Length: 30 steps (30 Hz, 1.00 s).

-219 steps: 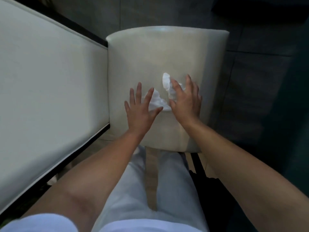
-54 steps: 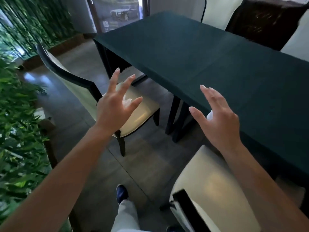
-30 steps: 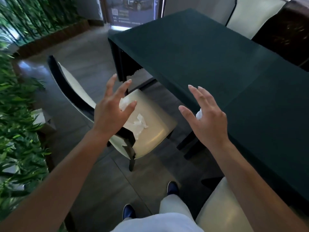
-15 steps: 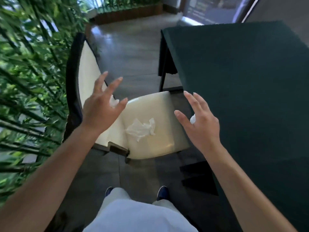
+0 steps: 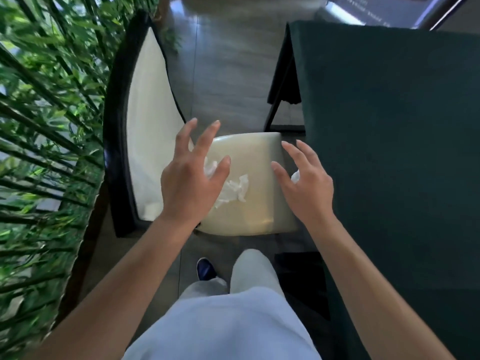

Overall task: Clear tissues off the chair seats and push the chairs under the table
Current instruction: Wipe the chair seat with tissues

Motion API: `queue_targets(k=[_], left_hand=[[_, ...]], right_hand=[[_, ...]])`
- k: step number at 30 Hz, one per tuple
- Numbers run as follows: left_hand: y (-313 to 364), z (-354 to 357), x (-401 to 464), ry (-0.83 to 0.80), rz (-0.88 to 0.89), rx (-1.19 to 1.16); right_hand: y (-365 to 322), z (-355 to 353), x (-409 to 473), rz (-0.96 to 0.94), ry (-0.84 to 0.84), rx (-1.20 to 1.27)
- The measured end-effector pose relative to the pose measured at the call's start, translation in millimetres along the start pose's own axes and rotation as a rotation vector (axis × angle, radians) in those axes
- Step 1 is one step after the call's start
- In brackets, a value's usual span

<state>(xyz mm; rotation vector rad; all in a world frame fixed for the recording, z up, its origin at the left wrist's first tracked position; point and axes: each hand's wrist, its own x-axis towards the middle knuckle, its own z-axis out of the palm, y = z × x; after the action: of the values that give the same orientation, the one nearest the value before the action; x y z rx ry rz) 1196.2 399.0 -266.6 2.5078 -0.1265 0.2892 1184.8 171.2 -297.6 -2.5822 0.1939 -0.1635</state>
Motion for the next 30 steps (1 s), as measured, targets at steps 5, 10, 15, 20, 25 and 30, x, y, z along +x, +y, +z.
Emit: queue_targets(k=[5,10,15,20,25,30], left_hand=[[-13.9,41.3,7.0,-0.062,-0.056,0.035],[-40.0,102.6,31.0,-0.119,-0.250,0.053],[-80.0,164.9,51.6,-0.126,-0.408,0.140],[-127.0,237.7,42.8,-0.191,-0.559,0.198],[-182.4,318.1,23.7,-0.289,-0.576,0.168],[-226.4,374.2,8.4,-0.389,-0.581,0.170]], right_hand=[[20.1,35.6,49.7,0.023,-0.133,-0.005],[43.0,82.8,102.2,0.026,-0.129,0.169],[71.6,150.9,131.9,0.054,-0.259,0.121],[99.8,224.2,143.3,0.104,-0.439,0.032],[136.5,290.6,128.2,0.195,-0.481,-0.036],[169.9,350.9,103.8,0.235,-0.504,-0.068]])
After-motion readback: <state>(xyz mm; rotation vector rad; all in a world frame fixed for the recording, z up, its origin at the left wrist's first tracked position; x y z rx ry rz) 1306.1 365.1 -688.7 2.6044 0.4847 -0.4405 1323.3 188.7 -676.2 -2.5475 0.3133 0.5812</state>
